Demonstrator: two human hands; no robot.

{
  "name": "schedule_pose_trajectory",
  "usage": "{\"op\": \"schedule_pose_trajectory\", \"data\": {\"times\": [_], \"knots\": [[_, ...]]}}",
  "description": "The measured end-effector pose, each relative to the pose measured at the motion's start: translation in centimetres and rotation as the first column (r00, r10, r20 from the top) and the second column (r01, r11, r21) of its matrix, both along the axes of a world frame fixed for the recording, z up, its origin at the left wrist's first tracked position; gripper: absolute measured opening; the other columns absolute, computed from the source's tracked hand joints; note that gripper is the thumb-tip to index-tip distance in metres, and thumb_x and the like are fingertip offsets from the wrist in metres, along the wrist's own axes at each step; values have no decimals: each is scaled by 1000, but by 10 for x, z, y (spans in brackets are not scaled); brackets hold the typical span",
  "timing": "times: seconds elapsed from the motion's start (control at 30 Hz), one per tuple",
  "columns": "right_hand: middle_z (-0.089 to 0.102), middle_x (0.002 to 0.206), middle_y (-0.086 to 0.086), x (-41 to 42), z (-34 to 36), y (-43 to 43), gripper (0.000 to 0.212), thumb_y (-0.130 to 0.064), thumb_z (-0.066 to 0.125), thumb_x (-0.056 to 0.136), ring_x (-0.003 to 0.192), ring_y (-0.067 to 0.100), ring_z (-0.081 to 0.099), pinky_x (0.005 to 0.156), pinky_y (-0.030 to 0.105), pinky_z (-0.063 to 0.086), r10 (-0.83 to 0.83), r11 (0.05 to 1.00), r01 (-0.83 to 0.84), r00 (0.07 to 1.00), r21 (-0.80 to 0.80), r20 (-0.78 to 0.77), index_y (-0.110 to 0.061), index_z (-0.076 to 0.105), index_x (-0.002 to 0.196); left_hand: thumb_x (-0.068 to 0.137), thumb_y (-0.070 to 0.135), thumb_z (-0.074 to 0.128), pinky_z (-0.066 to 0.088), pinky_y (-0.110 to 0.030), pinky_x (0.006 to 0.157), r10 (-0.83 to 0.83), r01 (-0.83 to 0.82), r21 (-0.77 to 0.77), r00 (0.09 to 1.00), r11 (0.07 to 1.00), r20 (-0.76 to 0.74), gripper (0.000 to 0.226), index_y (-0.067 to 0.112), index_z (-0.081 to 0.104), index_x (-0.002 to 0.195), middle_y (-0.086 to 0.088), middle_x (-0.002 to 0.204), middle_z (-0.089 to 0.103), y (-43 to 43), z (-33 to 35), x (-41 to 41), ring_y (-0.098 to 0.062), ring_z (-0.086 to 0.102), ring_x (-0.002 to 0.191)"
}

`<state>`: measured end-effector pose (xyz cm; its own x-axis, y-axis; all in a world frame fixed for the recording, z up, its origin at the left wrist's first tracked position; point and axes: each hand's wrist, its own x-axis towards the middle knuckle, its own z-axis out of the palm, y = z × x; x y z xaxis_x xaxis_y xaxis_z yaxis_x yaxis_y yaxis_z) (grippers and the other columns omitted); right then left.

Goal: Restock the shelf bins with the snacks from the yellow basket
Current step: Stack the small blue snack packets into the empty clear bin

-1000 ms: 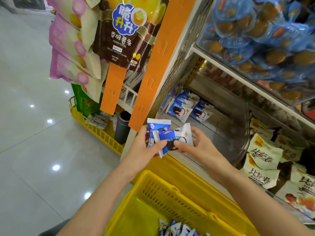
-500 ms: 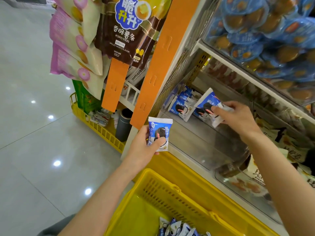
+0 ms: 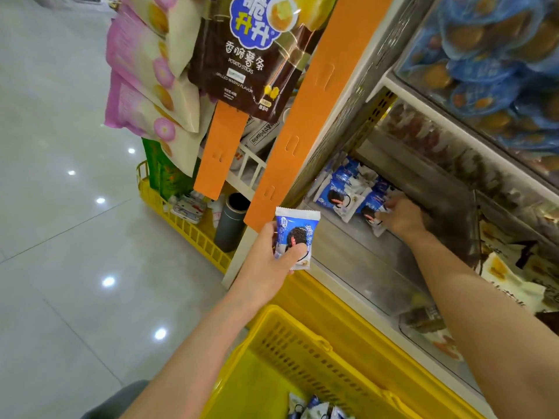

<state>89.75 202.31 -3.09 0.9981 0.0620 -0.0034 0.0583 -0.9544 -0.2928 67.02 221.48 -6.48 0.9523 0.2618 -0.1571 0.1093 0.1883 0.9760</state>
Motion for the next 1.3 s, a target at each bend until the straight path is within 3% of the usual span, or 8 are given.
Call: {"op": "schedule_pose_trajectory", "data": {"times": [0.33, 0.47, 0.53, 0.67, 0.83, 1.0, 1.13, 1.3], "knots": [[50, 130, 20, -3, 3, 4, 38, -22, 58, 91, 114, 34, 52, 95, 43, 45, 44, 989, -28, 993, -142, 109, -8, 51, 126, 86, 25, 62, 53, -12, 61, -35, 34, -54, 999, 998, -15, 38, 28, 42, 119, 4, 118, 56, -7, 6, 3, -9, 63, 93], [56, 118, 13, -44, 29, 23, 35, -26, 50, 96, 92, 16, 56, 80, 23, 49, 44, 965, -100, 973, 241, 227, -7, 48, 125, 85, 14, 65, 54, -35, 88, -104, 106, -129, 994, 986, 19, 56, 28, 42, 134, 5, 119, 58, -10, 9, 0, -13, 60, 107], [59, 102, 2, -76, 42, 31, 29, -30, 46, 97, 75, 4, 52, 64, 10, 42, 96, 910, -176, 970, 375, 224, -12, 52, 118, 84, 9, 64, 55, -31, 82, -143, 155, -178, 987, 972, 78, 54, 27, 45, 132, 2, 117, 61, -12, 11, -2, -15, 62, 105], [60, 88, -12, -141, 58, 30, 29, -39, 40, 96, 69, 1, 58, 65, 21, 48, 311, 835, -293, 949, 465, 40, -20, 58, 108, 82, 10, 65, 52, -22, 66, -197, 210, -265, 977, 941, 75, 46, 24, 49, 123, 0, 110, 67, -23, 18, -9, -11, 67, 93], [64, 109, -5, -185, 55, 11, 37, -31, 61, 86, 88, 6, 66, 73, 24, 57, 438, 774, -310, 892, 552, -114, -23, 52, 121, 84, 5, 63, 51, -20, 64, -236, 251, -162, 966, 954, 106, 41, 19, 49, 120, -3, 113, 62, -38, 20, -19, -9, 65, 87], [67, 93, -12, -204, 40, -12, 27, -22, 72, 79, 78, -9, 65, 62, 7, 50, 342, 721, -153, 927, 675, -155, -25, 57, 101, 80, 2, 67, 56, -25, 61, -78, 108, -156, 979, 982, 189, 37, 20, 53, 110, -4, 106, 62, -71, 19, -25, -14, 67, 86], [70, 101, -6, -212, 42, -31, 22, -25, 67, 84, 92, 4, 66, 80, 20, 53, 313, 671, -150, 945, 726, -94, -22, 63, 105, 82, 13, 67, 55, -23, 66, -87, 97, -40, 975, 994, 203, 37, 20, 51, 115, -2, 104, 63, -92, 25, -24, -13, 65, 90], [69, 93, -10, -207, 60, -49, 23, -33, 59, 89, 76, -5, 61, 62, 8, 44, 185, 743, -198, 979, 639, 87, -20, 64, 108, 91, 23, 55, 48, -20, 81, -97, 27, 239, 954, 971, 284, 30, 23, 50, 121, 7, 104, 60, -91, 36, -18, -6, 58, 97]]}}
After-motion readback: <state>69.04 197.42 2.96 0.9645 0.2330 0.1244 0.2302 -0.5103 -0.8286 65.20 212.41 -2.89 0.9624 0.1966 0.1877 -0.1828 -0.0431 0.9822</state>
